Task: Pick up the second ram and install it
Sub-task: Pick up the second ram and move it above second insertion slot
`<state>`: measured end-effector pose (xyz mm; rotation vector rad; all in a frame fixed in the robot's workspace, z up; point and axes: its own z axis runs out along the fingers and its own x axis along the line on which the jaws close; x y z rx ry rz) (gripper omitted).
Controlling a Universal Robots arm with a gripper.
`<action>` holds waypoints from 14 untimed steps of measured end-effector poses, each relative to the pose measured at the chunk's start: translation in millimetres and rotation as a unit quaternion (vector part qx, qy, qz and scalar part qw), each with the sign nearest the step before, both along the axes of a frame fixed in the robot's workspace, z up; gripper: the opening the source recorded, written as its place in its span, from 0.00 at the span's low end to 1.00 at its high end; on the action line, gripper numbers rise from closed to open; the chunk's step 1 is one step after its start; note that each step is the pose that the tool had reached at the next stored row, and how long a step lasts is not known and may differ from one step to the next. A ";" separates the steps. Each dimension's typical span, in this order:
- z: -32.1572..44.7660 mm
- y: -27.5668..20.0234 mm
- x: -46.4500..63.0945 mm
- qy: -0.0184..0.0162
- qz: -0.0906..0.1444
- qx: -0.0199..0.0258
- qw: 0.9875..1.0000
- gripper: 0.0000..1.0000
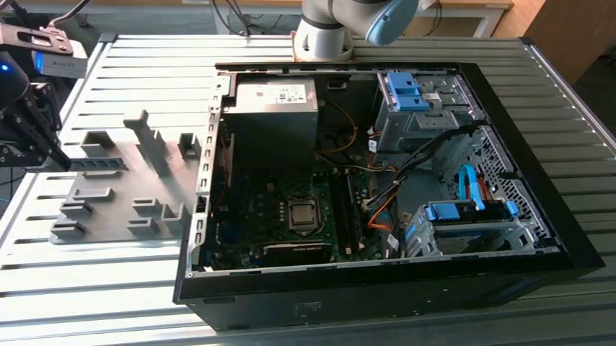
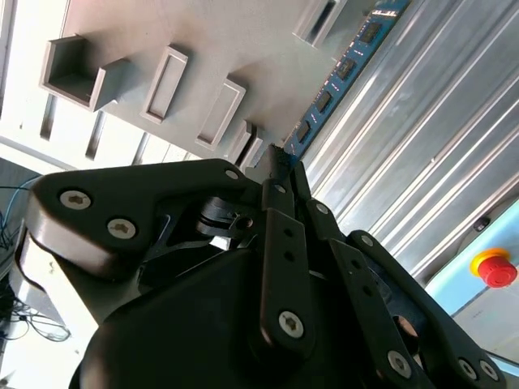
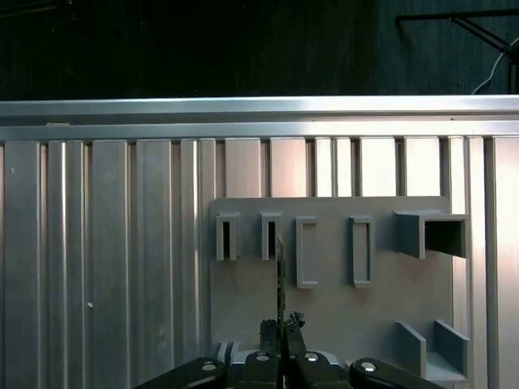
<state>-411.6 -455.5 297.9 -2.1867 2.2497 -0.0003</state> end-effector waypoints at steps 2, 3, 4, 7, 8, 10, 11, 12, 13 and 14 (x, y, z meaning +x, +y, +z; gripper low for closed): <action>1.7 0.0 0.0 0.000 0.000 0.000 1.000 0.14; 2.7 0.0 0.0 0.000 0.000 0.000 1.000 0.14; 3.8 0.0 0.0 0.000 0.000 0.000 1.000 0.14; 7.7 0.0 0.0 0.000 0.000 0.000 1.000 0.14; 9.3 0.0 0.0 0.000 0.000 0.000 1.000 0.14; 12.5 0.0 0.0 0.000 0.000 0.000 1.000 0.14; 14.1 0.0 0.0 0.000 0.000 0.000 1.000 0.14; 15.8 0.0 0.0 0.000 0.000 0.000 1.000 0.14; 17.5 0.0 0.0 0.000 0.000 0.000 1.000 0.14; 19.2 0.0 0.0 0.000 0.000 0.000 1.000 0.14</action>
